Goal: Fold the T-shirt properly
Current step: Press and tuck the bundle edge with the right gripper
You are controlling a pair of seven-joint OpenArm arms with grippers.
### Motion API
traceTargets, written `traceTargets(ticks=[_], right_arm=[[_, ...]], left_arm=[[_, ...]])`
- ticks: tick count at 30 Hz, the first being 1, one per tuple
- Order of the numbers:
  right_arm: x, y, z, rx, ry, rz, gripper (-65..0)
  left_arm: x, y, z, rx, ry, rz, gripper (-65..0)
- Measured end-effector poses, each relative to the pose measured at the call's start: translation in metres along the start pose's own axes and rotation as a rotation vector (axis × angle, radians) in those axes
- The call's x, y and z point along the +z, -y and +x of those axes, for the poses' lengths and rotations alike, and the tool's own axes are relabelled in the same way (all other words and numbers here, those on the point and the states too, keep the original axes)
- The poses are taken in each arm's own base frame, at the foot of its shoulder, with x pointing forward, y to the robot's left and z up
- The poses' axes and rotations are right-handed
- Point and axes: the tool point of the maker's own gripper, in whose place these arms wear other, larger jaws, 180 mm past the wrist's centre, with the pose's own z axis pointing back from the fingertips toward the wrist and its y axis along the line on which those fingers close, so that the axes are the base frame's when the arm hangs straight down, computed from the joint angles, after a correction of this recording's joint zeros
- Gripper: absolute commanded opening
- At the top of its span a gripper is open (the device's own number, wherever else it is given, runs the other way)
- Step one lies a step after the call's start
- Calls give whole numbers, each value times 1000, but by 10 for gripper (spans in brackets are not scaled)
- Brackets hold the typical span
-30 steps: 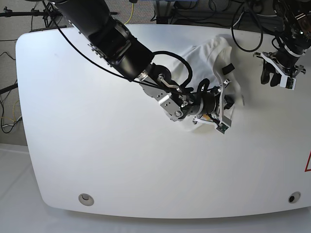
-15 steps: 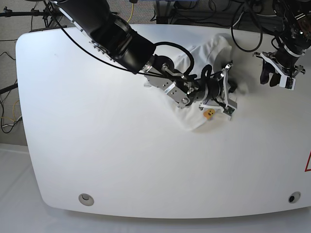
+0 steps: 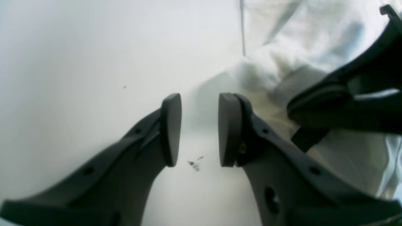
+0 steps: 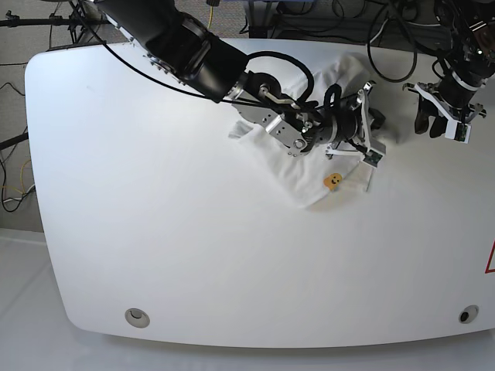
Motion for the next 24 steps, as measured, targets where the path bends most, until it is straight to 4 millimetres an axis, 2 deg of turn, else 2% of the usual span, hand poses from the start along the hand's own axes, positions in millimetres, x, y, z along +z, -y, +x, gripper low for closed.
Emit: traceTargets(ticks=[8, 13, 18, 22, 24], right_arm=[[-3, -8, -14, -22, -27, 16, -640], [-1, -5, -10, -13, -24, 10, -642], [7, 6, 12, 40, -8, -16, -642], [23, 20, 48, 51, 79, -45, -642], [33, 28, 68, 36, 136, -60, -642]], left_arm=[[0, 0, 0, 0, 0, 0, -467], [0, 0, 0, 1, 1, 0, -467], [0, 0, 1, 0, 4, 0, -467], [-2, -1, 11, -10, 24, 5, -468], [-1, -2, 25, -29, 55, 11, -470]])
